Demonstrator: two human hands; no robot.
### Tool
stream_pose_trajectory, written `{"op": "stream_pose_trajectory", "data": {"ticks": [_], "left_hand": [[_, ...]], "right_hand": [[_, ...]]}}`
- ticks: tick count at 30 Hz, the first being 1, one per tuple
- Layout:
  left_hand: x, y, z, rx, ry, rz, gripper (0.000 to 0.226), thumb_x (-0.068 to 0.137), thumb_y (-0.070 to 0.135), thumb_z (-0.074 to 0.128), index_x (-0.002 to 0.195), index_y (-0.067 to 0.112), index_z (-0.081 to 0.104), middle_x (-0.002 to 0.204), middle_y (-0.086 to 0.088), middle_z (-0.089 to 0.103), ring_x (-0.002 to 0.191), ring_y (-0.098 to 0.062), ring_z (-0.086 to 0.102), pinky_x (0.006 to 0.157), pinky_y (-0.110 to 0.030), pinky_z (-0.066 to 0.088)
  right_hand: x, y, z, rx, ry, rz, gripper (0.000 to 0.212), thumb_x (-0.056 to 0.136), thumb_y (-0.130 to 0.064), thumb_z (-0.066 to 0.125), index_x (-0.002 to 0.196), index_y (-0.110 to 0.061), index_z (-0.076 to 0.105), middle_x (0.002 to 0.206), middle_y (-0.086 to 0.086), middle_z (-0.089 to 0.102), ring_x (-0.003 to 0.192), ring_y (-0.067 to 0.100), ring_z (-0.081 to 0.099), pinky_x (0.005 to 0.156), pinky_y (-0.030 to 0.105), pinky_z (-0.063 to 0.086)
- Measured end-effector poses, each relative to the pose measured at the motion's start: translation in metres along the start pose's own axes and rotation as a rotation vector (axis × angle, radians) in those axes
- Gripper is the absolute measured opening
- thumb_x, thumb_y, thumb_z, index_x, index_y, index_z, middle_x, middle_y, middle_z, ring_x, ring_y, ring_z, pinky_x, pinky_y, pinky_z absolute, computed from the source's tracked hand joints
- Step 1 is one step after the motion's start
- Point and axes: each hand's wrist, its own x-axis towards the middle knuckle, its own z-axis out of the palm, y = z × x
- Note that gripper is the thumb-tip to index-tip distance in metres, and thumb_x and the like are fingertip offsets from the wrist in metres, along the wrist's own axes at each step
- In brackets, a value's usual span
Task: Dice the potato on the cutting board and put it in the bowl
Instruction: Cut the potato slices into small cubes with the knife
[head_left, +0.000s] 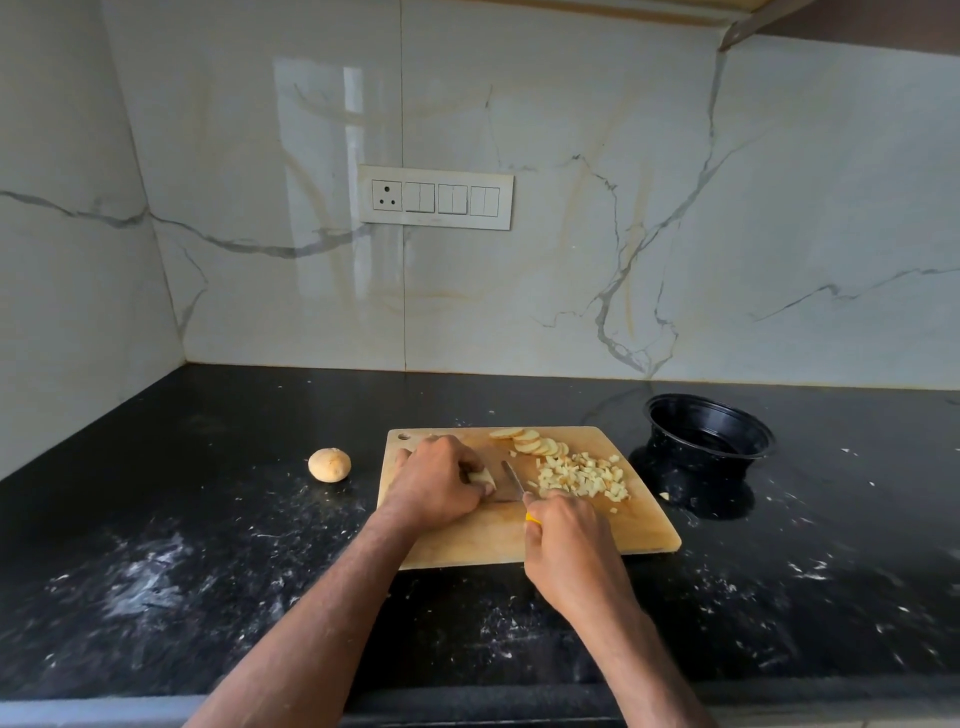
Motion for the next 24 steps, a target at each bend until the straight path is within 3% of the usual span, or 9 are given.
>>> {"op": "stream_pose_trajectory", "data": {"ticks": [3,5,8,14,17,20,24], "left_hand": [[0.000,-0.002,-0.003,-0.039,-0.002,0.014,0.036,0.076,0.041,0.081,0.107,0.025,0.077,0.099,0.014,0.071,0.095,-0.011,0.063,0.097,-0.045,0.051],[0.002,-0.006,-0.006,-0.074,0.004,0.022,0.036,0.075,0.038,0.085,0.106,0.021,0.079,0.089,0.013,0.068,0.083,-0.006,0.062,0.086,-0.031,0.055],[0.003,-0.010,-0.007,-0.085,0.017,0.038,0.030,0.074,0.034,0.087,0.099,0.019,0.080,0.083,0.014,0.066,0.075,0.000,0.060,0.068,-0.014,0.049],[0.000,-0.006,-0.007,-0.056,0.040,0.028,0.025,0.074,0.036,0.084,0.093,0.021,0.080,0.087,0.010,0.071,0.085,-0.011,0.063,0.086,-0.034,0.053],[0.001,-0.005,-0.006,-0.063,0.047,0.020,0.022,0.075,0.035,0.083,0.092,0.022,0.080,0.081,0.014,0.068,0.083,-0.010,0.062,0.087,-0.035,0.053],[0.001,-0.005,-0.005,-0.057,0.048,0.015,0.030,0.075,0.035,0.083,0.102,0.021,0.080,0.085,0.013,0.068,0.085,-0.009,0.061,0.090,-0.034,0.052],[0.001,-0.005,-0.003,-0.055,0.018,-0.017,0.035,0.077,0.035,0.081,0.110,0.022,0.078,0.101,0.008,0.074,0.098,-0.015,0.064,0.100,-0.043,0.049]], "right_hand": [[0.000,0.002,-0.002,0.014,0.026,0.024,0.035,0.097,-0.018,0.063,0.132,-0.015,0.065,0.118,-0.007,0.069,0.100,0.005,0.064,0.081,0.009,0.048],[0.001,0.000,-0.002,0.024,0.032,0.017,0.033,0.097,-0.020,0.063,0.131,-0.016,0.066,0.118,-0.007,0.069,0.100,0.003,0.064,0.078,0.005,0.043],[0.003,-0.008,0.001,0.039,0.026,-0.010,0.032,0.098,-0.020,0.062,0.129,-0.015,0.067,0.120,-0.007,0.069,0.102,0.004,0.064,0.084,0.008,0.045],[0.008,-0.023,0.008,0.058,0.035,-0.010,0.036,0.099,-0.020,0.061,0.133,-0.014,0.064,0.109,-0.004,0.068,0.092,0.007,0.063,0.074,0.009,0.043],[0.005,-0.024,0.012,0.049,0.019,-0.013,0.037,0.099,-0.020,0.061,0.135,-0.013,0.063,0.113,-0.002,0.069,0.099,0.009,0.064,0.084,0.015,0.052],[0.001,-0.024,0.014,0.041,0.010,-0.022,0.038,0.099,-0.021,0.059,0.136,-0.014,0.062,0.118,-0.001,0.068,0.109,0.010,0.062,0.091,0.019,0.053],[0.000,-0.026,0.012,0.014,0.008,-0.041,0.035,0.098,-0.020,0.059,0.132,-0.014,0.065,0.112,-0.002,0.069,0.098,0.008,0.064,0.085,0.019,0.055]]}}
